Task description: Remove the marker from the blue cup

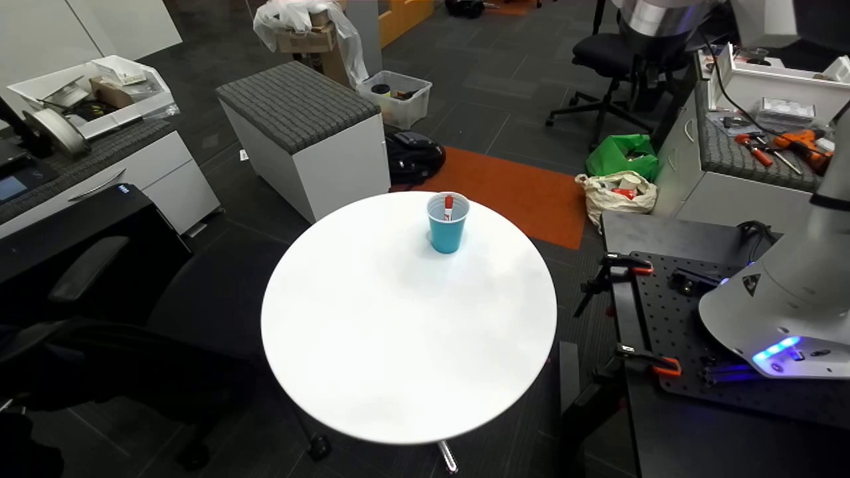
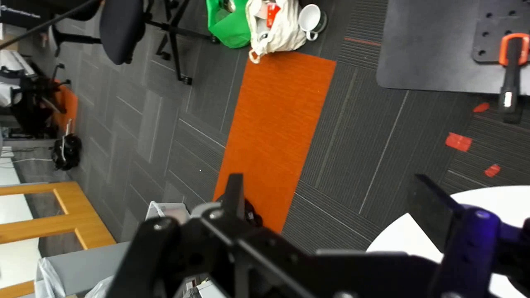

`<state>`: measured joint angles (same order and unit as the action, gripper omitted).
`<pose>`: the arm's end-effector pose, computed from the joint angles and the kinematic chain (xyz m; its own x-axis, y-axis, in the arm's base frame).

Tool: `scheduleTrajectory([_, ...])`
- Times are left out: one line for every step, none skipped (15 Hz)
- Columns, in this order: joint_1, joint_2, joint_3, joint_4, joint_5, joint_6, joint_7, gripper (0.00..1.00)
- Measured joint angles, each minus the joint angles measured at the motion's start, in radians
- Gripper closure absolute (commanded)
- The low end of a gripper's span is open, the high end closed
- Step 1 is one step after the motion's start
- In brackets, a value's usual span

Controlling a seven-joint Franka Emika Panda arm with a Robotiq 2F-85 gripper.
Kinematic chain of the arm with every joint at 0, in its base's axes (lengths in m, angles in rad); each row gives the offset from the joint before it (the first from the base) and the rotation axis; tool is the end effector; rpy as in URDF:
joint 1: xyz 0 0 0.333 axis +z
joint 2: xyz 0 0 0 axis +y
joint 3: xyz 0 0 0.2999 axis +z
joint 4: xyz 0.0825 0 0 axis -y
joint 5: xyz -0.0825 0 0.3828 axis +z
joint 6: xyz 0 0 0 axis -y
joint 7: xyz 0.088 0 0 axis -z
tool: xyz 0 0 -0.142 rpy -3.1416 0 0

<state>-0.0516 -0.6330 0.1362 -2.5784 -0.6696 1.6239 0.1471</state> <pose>0.3294 -0.0584 0.4304 0.9709 -0.0449 -0.2354 0.1313 -0.7218 0.6796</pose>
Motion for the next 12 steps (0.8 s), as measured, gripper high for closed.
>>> scheduleTrajectory([0.004, 0.02, -0.009, 0.002, -0.035, 0.009, -0.007, 0.0])
scheduleTrajectory([0.01, 0.037, -0.019, 0.002, -0.063, 0.024, -0.007, 0.0])
scheduleTrajectory([0.016, 0.052, -0.028, 0.001, -0.093, 0.045, -0.007, 0.0])
scheduleTrajectory([0.023, 0.065, -0.036, -0.001, -0.118, 0.07, -0.007, 0.0])
scheduleTrajectory([0.032, 0.077, -0.046, -0.004, -0.139, 0.099, -0.007, 0.0])
scheduleTrajectory([0.043, 0.086, -0.058, -0.008, -0.154, 0.133, -0.013, 0.0])
scheduleTrajectory([0.053, 0.092, -0.072, -0.013, -0.165, 0.172, -0.035, 0.0])
scheduleTrajectory([0.062, 0.096, -0.091, -0.019, -0.173, 0.215, -0.069, 0.0])
scheduleTrajectory([0.07, 0.098, -0.11, -0.026, -0.178, 0.258, -0.11, 0.0])
scheduleTrajectory([0.076, 0.099, -0.13, -0.034, -0.18, 0.299, -0.157, 0.0])
scheduleTrajectory([0.08, 0.1, -0.148, -0.041, -0.181, 0.333, -0.206, 0.0])
scheduleTrajectory([0.082, 0.101, -0.165, -0.048, -0.181, 0.364, -0.257, 0.0])
